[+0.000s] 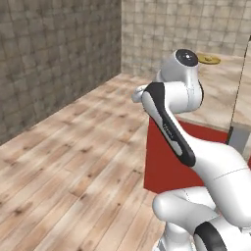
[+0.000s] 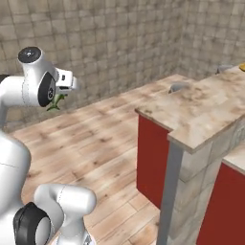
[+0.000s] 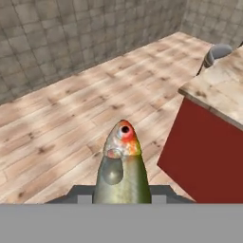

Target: Take the cheese, fish, and potato from the fridge and place them on the plate on the dining counter to create an appetizer plate.

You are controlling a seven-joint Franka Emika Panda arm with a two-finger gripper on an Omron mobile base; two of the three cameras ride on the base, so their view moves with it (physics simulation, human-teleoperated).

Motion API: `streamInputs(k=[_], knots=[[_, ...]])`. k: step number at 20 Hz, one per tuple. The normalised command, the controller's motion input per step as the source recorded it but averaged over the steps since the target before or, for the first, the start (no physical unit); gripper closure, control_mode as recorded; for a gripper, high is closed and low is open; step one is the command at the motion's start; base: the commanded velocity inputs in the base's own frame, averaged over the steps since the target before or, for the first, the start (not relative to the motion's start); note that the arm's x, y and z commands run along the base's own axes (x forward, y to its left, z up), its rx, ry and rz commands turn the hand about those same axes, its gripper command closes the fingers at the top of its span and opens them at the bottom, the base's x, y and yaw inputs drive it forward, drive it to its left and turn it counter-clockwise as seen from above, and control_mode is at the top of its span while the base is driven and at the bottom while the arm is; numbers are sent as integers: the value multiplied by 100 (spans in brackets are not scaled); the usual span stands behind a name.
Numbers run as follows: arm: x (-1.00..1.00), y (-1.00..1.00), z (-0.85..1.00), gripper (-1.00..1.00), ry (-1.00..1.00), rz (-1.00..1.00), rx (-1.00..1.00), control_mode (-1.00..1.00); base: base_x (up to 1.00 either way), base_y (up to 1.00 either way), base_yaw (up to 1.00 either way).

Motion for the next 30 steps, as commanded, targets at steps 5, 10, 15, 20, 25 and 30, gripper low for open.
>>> streamInputs(k=[5, 10, 15, 20, 25, 30], knots=[[0, 0, 0, 100, 0, 0, 0, 100, 91, 100, -60], [0, 0, 0, 100, 0, 0, 0, 100, 76, 100, -48], [0, 0, 0, 100, 0, 0, 0, 100, 79, 100, -32], [0, 0, 0, 100, 0, 0, 0, 100, 89, 100, -30], [0, 0, 0, 100, 0, 0, 0, 100, 100, 100, -48], [0, 0, 0, 100, 0, 0, 0, 100, 100, 92, -59]])
